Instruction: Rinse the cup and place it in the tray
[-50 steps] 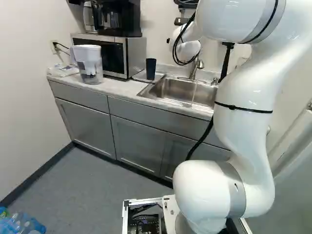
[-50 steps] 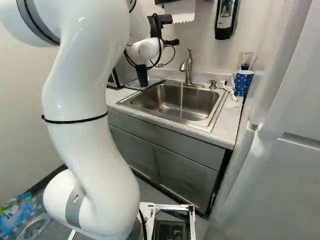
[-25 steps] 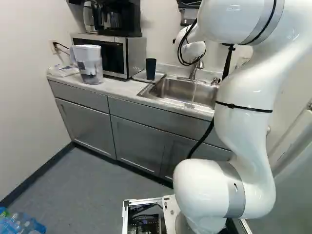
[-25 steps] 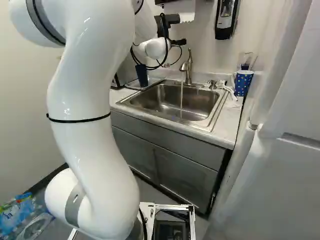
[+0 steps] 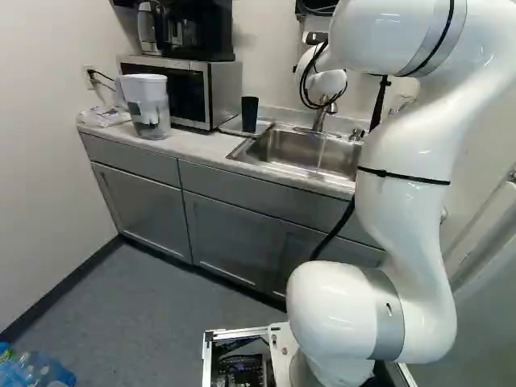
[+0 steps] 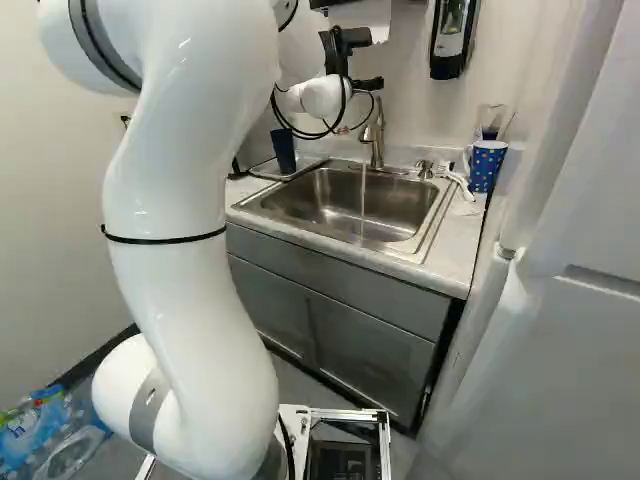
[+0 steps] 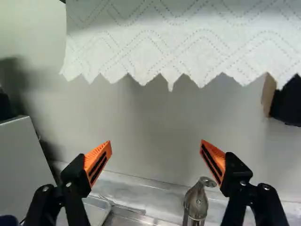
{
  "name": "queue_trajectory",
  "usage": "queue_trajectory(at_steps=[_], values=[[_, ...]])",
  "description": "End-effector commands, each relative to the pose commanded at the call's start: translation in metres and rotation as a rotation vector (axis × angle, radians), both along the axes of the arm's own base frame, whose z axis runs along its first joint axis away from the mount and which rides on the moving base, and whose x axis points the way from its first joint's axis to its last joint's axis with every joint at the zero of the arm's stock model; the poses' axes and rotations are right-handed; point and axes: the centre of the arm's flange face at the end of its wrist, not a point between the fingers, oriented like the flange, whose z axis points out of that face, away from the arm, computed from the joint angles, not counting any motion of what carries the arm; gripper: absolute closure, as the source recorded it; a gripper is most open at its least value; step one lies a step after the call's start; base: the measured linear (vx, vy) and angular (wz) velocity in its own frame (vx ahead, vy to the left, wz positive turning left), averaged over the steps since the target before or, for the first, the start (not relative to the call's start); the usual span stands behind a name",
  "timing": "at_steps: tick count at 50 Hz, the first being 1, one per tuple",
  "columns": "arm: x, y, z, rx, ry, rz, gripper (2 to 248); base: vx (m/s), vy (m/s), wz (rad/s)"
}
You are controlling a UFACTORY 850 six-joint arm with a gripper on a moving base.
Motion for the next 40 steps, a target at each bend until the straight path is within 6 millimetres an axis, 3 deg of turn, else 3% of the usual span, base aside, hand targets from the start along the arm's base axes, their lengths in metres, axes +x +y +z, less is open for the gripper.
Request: queue_trajectory(at_steps=[40], values=[[0.0002, -0.0014, -0.0067, 0.017, 0.071, -0.002, 3, 0.000, 0.000, 0.000]])
